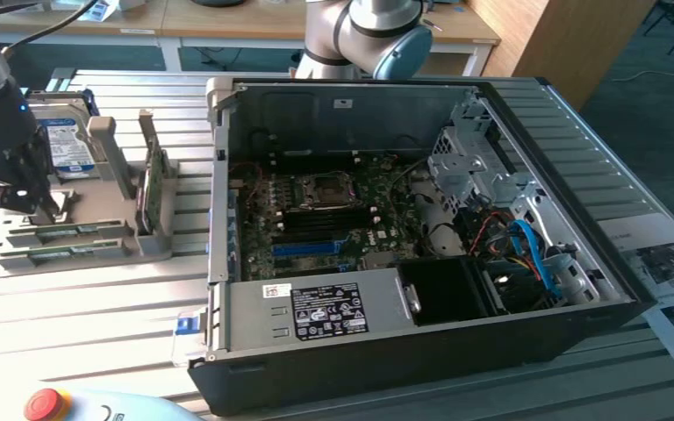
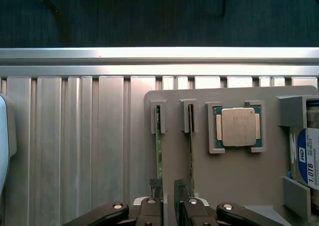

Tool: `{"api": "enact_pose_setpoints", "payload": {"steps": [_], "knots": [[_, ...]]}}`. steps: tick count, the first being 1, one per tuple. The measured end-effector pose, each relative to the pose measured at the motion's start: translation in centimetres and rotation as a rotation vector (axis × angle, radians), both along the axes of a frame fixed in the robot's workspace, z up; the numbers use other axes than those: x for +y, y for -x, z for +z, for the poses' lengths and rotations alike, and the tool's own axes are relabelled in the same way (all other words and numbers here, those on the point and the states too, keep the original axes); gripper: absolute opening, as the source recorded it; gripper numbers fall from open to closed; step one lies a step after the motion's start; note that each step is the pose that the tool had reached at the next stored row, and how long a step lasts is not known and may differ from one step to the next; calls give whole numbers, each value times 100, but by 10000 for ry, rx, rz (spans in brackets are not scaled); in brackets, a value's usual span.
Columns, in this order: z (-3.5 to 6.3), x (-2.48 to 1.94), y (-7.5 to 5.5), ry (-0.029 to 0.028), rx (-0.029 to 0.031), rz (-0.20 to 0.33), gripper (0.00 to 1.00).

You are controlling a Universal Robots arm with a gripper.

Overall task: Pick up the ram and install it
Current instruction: 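Pick up the ram and move it above insertion slot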

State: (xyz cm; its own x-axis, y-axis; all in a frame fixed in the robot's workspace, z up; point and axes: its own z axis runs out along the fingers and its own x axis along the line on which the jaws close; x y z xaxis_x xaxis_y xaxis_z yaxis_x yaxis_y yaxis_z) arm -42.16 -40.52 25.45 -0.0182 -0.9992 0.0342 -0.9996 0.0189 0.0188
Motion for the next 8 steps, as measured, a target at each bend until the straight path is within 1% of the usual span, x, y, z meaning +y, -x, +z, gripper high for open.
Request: {"api": "enact_pose_setpoints", "payload": {"steps": [8], "knots": [[-97, 0, 1, 1, 1, -1, 24]]}}
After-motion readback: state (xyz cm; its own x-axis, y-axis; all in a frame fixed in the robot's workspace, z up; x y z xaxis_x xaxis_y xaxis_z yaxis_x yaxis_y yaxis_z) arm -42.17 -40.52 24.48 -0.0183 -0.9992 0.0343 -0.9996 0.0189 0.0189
